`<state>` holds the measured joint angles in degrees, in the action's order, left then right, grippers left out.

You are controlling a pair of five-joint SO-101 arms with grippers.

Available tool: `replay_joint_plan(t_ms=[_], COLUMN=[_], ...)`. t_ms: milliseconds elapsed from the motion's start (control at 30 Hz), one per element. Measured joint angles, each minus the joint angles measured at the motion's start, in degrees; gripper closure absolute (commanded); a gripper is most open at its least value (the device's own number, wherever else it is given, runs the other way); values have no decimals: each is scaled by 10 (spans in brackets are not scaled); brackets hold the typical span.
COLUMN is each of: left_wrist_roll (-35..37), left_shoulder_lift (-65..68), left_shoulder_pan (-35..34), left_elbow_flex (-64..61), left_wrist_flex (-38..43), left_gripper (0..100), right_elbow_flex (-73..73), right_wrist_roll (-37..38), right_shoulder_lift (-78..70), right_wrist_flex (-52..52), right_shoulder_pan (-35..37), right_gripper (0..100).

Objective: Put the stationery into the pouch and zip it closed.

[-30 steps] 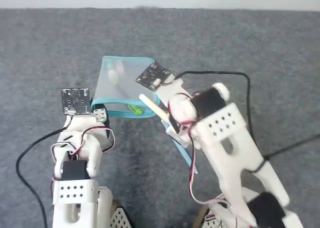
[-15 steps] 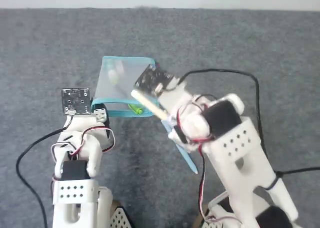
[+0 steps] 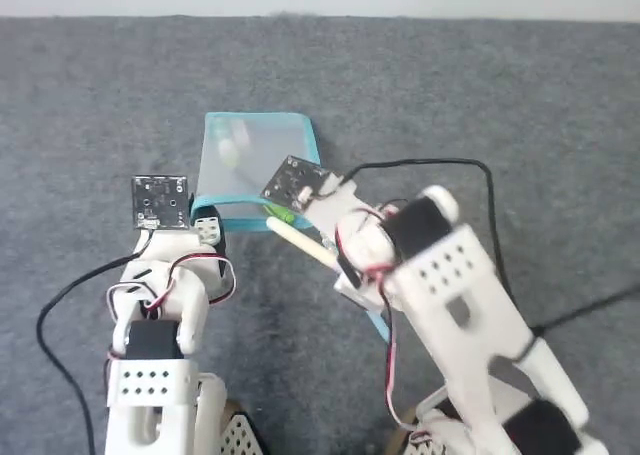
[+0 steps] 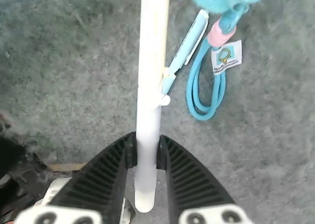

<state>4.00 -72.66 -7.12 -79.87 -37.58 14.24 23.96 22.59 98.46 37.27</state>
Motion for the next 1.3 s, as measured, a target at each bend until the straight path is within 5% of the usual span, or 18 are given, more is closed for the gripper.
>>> replay_joint_plan(t_ms=[600,1100,1300], left_wrist_roll=[-12,-52,-54], left_shoulder_lift=[0,0,0], left_shoulder_pan=[11,70,70], left_elbow_flex=[0,-13,-13], left_wrist_flex=[0,0,0], left_gripper=[988,988,988], right_elbow_flex=[-418,-466,-466], right_wrist_roll=[-63,-73,-79], right_shoulder_lift=[-362,-380,-380], right_wrist_flex=[22,22,17], right_shoulder_pan=[-23,52,52], right_gripper=[991,984,768])
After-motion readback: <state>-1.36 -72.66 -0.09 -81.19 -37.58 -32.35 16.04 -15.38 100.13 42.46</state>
